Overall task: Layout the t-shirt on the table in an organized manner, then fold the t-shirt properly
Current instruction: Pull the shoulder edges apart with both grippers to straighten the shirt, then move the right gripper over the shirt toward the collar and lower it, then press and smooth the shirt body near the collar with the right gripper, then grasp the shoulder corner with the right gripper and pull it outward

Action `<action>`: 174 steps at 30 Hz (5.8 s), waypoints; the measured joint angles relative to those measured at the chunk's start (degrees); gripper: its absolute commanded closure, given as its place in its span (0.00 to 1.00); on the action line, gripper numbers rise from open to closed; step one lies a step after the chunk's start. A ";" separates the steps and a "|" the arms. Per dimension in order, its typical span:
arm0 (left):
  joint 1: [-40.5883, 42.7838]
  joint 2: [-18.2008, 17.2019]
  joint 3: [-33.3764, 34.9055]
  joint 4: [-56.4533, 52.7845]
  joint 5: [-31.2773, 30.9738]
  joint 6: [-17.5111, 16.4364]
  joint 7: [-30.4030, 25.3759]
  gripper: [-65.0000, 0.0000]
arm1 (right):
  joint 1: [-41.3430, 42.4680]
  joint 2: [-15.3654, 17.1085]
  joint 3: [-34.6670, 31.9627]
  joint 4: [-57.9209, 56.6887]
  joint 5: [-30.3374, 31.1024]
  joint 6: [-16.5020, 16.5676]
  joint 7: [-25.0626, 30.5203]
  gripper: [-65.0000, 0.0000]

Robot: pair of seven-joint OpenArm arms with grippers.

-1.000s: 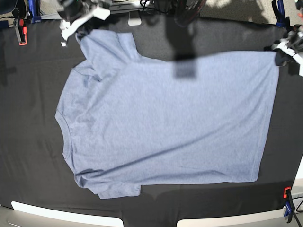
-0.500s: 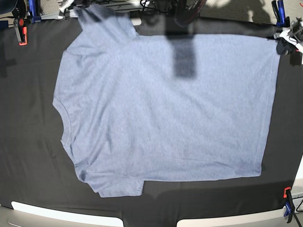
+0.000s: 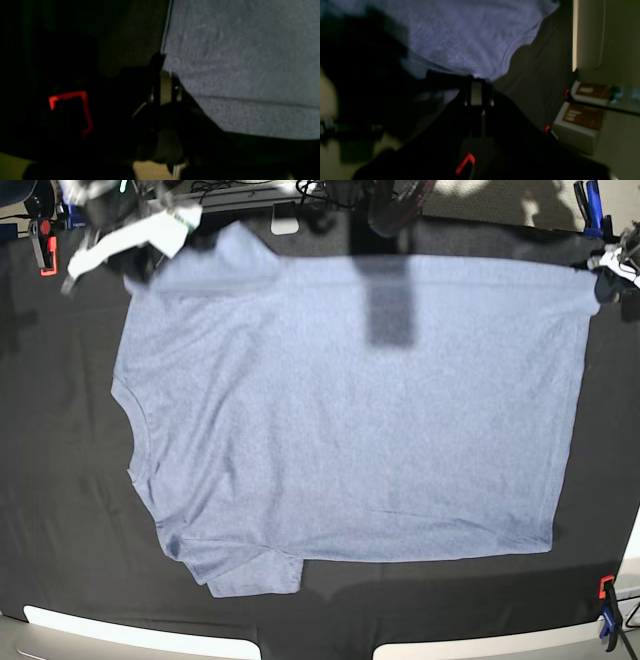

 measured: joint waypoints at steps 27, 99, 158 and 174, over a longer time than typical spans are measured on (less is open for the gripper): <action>-23.85 6.32 0.92 -14.60 8.76 3.04 -5.49 1.00 | 42.60 -10.71 -20.17 -24.35 8.22 2.64 3.72 1.00; -26.43 3.34 1.25 -16.68 11.63 -0.57 -9.03 0.59 | 44.98 -7.61 -31.67 -25.11 7.34 -7.28 -4.35 0.97; -21.57 5.16 1.25 -16.20 6.03 -6.01 -0.85 0.59 | 23.50 -3.78 -16.37 -4.92 7.32 2.27 -9.27 0.80; -20.98 5.86 1.20 -16.20 -1.11 -9.01 6.03 1.00 | 23.04 -2.73 -10.75 -12.22 9.94 4.17 -7.91 0.55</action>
